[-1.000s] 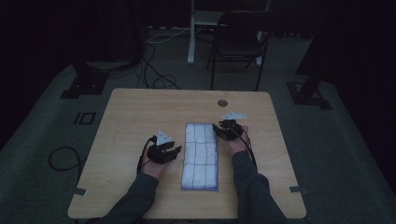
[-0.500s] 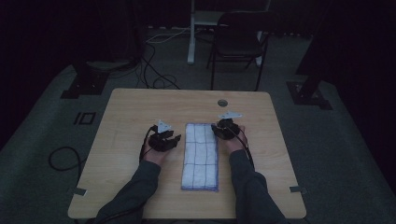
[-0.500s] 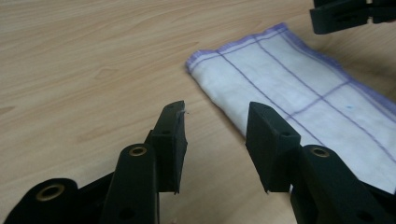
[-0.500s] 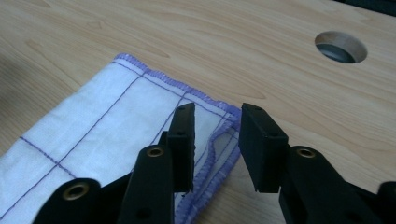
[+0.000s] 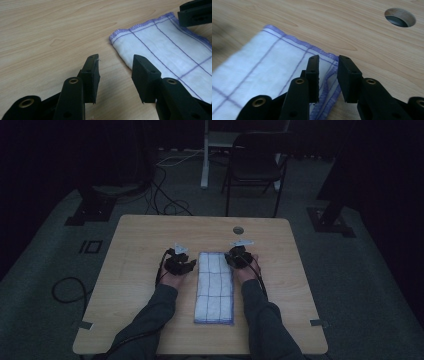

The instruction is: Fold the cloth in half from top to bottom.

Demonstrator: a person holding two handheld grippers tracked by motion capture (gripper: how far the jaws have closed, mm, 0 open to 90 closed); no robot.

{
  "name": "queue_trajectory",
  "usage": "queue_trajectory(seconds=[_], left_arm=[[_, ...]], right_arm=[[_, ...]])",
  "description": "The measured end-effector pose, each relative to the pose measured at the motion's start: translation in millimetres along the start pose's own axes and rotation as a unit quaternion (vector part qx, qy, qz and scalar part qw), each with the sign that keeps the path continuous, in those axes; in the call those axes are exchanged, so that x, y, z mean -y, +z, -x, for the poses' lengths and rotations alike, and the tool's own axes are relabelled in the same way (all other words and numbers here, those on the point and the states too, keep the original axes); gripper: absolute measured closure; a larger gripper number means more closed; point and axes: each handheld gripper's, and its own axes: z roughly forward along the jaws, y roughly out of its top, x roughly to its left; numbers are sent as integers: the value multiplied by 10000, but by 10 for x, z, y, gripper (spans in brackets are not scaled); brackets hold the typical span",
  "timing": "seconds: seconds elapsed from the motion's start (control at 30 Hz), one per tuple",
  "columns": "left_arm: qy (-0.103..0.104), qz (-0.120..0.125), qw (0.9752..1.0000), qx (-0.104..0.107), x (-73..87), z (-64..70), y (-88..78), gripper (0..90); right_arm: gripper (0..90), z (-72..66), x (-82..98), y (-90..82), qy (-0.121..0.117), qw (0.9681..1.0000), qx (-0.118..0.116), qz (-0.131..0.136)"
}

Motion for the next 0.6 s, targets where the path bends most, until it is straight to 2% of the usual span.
queue_trajectory(seconds=[0.27,0.37,0.6], left_arm=[[76,-92,9999,8,-58,30,149,580],[67,-132,9999,-17,-83,34,209,573],[-168,-194,9997,26,-137,34,368,549]], right_arm=[[607,46,7,76,170,9998,37,-95],[606,70,5,90,221,9996,58,-136],[566,99,-8,127,424,9989,-52,-189]])
